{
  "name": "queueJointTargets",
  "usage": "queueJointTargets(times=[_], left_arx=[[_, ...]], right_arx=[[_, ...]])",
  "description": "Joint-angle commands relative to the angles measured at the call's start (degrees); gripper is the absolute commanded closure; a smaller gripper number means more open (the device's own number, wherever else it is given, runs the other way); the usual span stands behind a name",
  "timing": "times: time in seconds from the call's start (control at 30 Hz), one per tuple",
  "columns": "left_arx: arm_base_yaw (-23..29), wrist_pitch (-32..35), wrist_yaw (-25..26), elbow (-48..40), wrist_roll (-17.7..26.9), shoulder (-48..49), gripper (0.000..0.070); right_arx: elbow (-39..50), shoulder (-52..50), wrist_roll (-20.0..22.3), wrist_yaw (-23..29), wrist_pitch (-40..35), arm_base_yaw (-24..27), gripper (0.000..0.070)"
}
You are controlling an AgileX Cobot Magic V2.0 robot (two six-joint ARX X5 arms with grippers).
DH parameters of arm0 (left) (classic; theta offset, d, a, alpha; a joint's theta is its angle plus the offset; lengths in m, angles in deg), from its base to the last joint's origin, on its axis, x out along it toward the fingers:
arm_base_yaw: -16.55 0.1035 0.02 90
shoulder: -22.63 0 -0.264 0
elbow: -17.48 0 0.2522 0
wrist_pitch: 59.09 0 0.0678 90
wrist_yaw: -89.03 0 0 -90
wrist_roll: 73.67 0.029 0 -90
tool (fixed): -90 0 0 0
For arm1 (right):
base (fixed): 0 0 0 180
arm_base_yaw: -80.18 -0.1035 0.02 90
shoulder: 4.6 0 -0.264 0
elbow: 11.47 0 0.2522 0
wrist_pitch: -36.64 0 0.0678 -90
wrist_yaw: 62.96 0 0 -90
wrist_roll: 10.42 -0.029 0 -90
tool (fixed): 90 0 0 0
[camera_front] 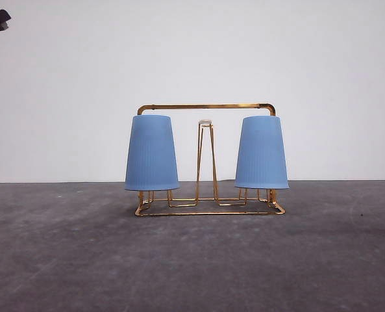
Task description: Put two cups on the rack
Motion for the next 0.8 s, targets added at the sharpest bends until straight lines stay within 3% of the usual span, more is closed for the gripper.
queueJointTargets(times=[0.0, 0.2, 0.4, 0.77], left_arx=[[-0.05, 0.25, -0.44, 0.51, 0.53, 0.81, 0.0678], [0.54, 2.33, -1.99, -5.11, 1.68, 9.23, 0.0678], [2.71, 12.66, -1.97, -20.56, 1.21, 24.15, 0.0678], [4.99, 23.45, -2.19, -47.05, -4.37, 52.15, 0.0678]], right_arx=[[-0.15, 0.48, -0.79, 0.02, -0.44, -0.09, 0.07], [-0.15, 0.48, -0.81, 0.02, -0.44, -0.09, 0.07], [-0.15, 0.48, -0.79, 0.02, -0.44, -0.09, 0.07], [-0.15, 0.48, -0.79, 0.04, -0.44, -0.09, 0.07]])
